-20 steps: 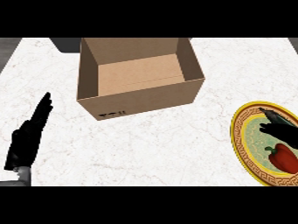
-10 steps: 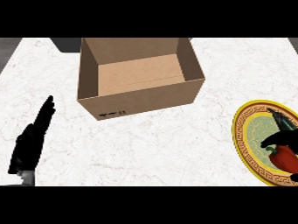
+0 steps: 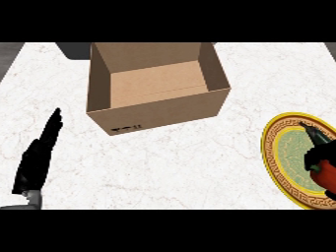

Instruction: Pick the bell pepper from the plate and place it in the cardboard box

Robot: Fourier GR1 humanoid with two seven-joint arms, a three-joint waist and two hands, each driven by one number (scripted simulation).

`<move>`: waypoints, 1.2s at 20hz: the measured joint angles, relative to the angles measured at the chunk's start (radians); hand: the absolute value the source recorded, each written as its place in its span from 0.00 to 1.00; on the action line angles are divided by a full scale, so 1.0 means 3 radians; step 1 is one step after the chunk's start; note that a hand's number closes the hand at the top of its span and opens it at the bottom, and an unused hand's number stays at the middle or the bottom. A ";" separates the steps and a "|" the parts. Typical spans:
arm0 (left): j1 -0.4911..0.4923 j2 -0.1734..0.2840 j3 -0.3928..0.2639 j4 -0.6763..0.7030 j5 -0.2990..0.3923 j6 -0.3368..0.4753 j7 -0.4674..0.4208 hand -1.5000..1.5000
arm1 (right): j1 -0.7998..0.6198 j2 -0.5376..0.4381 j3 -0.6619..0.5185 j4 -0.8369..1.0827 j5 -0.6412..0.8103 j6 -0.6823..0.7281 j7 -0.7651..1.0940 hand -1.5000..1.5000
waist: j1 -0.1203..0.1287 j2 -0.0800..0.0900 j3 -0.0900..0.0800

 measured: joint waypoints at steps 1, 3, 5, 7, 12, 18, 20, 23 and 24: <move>0.0018 0.0029 0.0019 -0.0070 0.0019 -0.0039 0.0043 0.50 | 0.0021 0.0023 -0.0024 -0.0060 -0.0013 -0.0013 0.0005 1.00 | 0.0000 -0.0001 0.0000; 0.0035 0.0014 0.0000 -0.0125 0.0004 -0.0050 0.0083 0.50 | -0.0135 0.0048 -0.0068 -0.0066 -0.0046 0.0024 0.0008 1.00 | 0.0013 0.0001 0.0002; -0.0043 -0.0012 -0.0067 -0.0109 -0.0029 -0.0068 0.0103 0.50 | -0.0521 0.0136 -0.0007 0.0081 0.0001 0.0036 0.0045 1.00 | 0.0115 0.0027 0.0005; -0.0114 -0.0016 -0.0131 -0.0110 -0.0040 -0.0121 0.0093 0.50 | -0.0877 0.0195 0.0052 0.0218 0.0063 0.0019 0.0047 1.00 | 0.0279 0.0074 0.0010; -0.0306 -0.0065 -0.0250 -0.0110 -0.0064 -0.0183 0.0111 0.50 | -0.1672 0.0266 0.0099 0.0622 0.0164 -0.0063 -0.0051 1.00 | 0.0546 0.0166 0.0018; -0.0402 -0.0089 -0.0272 -0.0075 -0.0078 -0.0188 0.0141 0.50 | -0.2448 0.0322 -0.0031 0.1290 0.0071 -0.0082 -0.0350 1.00 | 0.0578 0.0183 0.0017; -0.0421 -0.0091 -0.0268 -0.0065 -0.0085 -0.0182 0.0153 0.50 | -0.2647 0.0385 -0.0123 0.1475 -0.0095 -0.0021 -0.0454 1.00 | 0.0565 0.0178 0.0017; -0.0419 -0.0094 -0.0269 -0.0054 -0.0099 -0.0171 0.0158 0.50 | -0.2892 0.0490 -0.0231 0.1714 -0.0356 0.0069 -0.0577 1.00 | 0.0539 0.0167 0.0016; -0.0430 -0.0090 -0.0260 -0.0054 -0.0096 -0.0172 0.0159 0.50 | -0.2959 0.0504 -0.0264 0.1786 -0.0443 0.0095 -0.0614 1.00 | 0.0528 0.0166 0.0016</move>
